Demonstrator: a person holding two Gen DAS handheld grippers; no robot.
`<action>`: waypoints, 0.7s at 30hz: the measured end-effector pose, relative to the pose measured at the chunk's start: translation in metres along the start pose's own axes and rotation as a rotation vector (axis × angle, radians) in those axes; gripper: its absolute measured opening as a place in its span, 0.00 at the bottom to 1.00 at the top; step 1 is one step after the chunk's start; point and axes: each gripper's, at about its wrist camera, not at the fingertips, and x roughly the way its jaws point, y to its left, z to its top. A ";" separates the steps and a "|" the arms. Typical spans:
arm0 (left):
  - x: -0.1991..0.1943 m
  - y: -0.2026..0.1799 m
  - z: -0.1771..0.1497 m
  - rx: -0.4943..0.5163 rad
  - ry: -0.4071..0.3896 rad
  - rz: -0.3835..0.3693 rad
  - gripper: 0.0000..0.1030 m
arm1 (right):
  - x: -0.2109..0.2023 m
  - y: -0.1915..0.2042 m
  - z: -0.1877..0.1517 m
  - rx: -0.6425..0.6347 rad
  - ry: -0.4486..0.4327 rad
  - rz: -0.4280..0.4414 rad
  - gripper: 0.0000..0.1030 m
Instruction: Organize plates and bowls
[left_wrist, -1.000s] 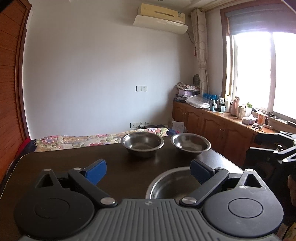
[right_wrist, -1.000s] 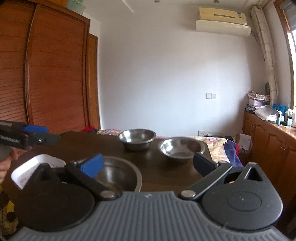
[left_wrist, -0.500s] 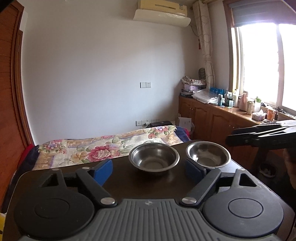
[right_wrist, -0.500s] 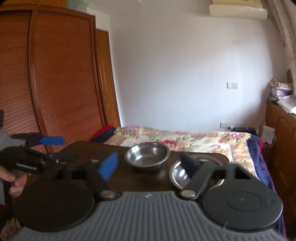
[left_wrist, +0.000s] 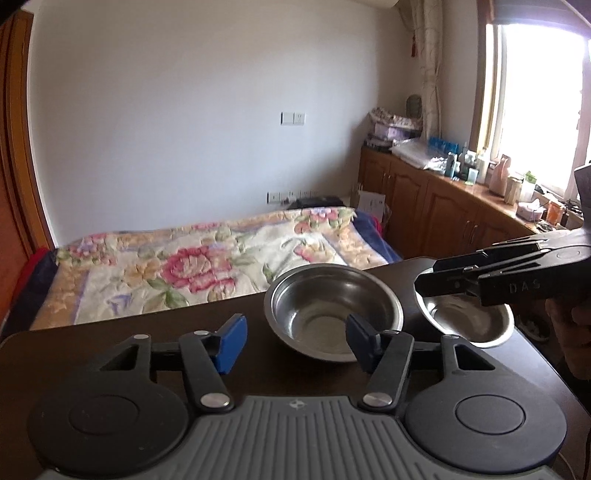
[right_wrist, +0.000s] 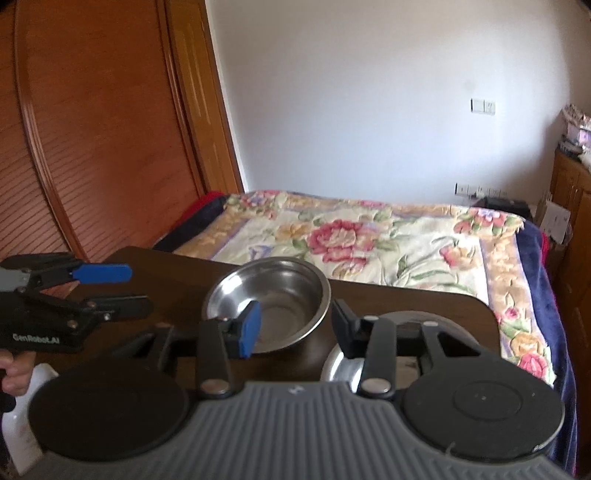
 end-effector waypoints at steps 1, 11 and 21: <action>0.006 0.002 0.002 -0.001 0.011 0.000 0.82 | 0.007 -0.001 0.000 0.004 0.016 -0.005 0.43; 0.048 0.016 0.007 -0.034 0.085 -0.007 0.73 | 0.046 -0.015 0.008 0.054 0.107 -0.009 0.43; 0.060 0.013 0.007 -0.034 0.126 -0.034 0.53 | 0.059 -0.009 0.012 0.031 0.154 -0.016 0.41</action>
